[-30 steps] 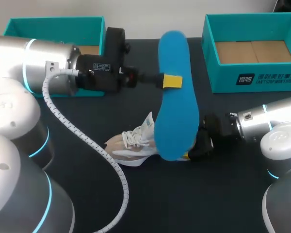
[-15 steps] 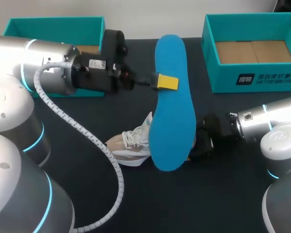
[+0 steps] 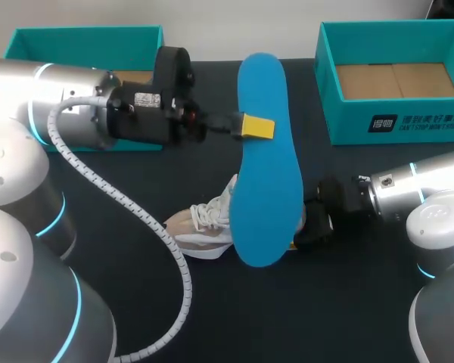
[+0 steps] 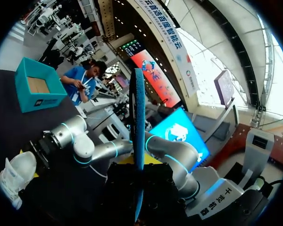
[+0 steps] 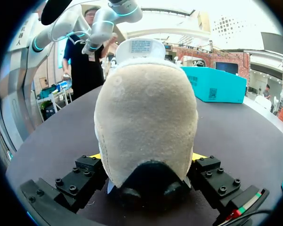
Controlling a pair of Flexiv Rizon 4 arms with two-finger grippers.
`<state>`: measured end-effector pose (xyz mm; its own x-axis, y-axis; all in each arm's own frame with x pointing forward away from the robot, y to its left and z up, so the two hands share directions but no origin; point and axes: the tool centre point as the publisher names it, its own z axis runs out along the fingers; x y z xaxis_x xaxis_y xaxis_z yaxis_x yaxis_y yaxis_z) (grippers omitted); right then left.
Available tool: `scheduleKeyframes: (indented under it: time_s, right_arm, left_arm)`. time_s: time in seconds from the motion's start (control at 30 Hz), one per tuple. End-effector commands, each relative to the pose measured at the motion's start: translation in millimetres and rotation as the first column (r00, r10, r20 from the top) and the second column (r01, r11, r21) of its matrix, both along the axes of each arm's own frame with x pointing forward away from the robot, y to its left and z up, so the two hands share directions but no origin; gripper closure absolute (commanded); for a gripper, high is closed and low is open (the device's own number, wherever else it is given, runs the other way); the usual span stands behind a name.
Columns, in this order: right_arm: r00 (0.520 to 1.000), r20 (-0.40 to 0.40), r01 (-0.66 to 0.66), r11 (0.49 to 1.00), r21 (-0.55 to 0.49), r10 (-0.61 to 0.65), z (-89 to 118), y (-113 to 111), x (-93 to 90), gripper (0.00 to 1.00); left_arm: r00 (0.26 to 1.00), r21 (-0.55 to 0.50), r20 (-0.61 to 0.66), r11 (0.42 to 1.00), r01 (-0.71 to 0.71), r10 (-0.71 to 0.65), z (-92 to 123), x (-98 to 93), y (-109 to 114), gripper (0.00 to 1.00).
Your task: Take the shoe out of the shoebox, open the shoe tongue, remove and reinsert the insole, then place the shoe into the shoebox
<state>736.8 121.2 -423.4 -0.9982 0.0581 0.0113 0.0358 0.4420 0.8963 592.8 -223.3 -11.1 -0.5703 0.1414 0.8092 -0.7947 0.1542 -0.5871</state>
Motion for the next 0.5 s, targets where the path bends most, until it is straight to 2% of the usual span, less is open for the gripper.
scheduleKeyframes:
  time_s: [0.03, 0.4, 0.5]
  right_arm:
    - [1.000, -0.001, 0.002, 1.000, -0.005, -0.002, -3.2, 4.0, 0.3, 1.00]
    - [1.000, -0.001, 0.002, 1.000, -0.005, -0.002, -3.2, 4.0, 0.3, 1.00]
    - [1.000, -0.001, 0.002, 1.000, -0.005, -0.002, -3.2, 4.0, 0.3, 0.90]
  left_arm:
    - [1.000, -0.002, 0.000, 1.000, -0.003, 0.003, -1.5, -2.4, 1.3, 1.00]
    - [1.000, -0.002, 0.000, 1.000, -0.003, 0.003, -1.5, -2.4, 1.3, 1.00]
    - [1.000, -0.002, 0.000, 1.000, -0.003, 0.003, -1.5, -2.4, 1.3, 1.00]
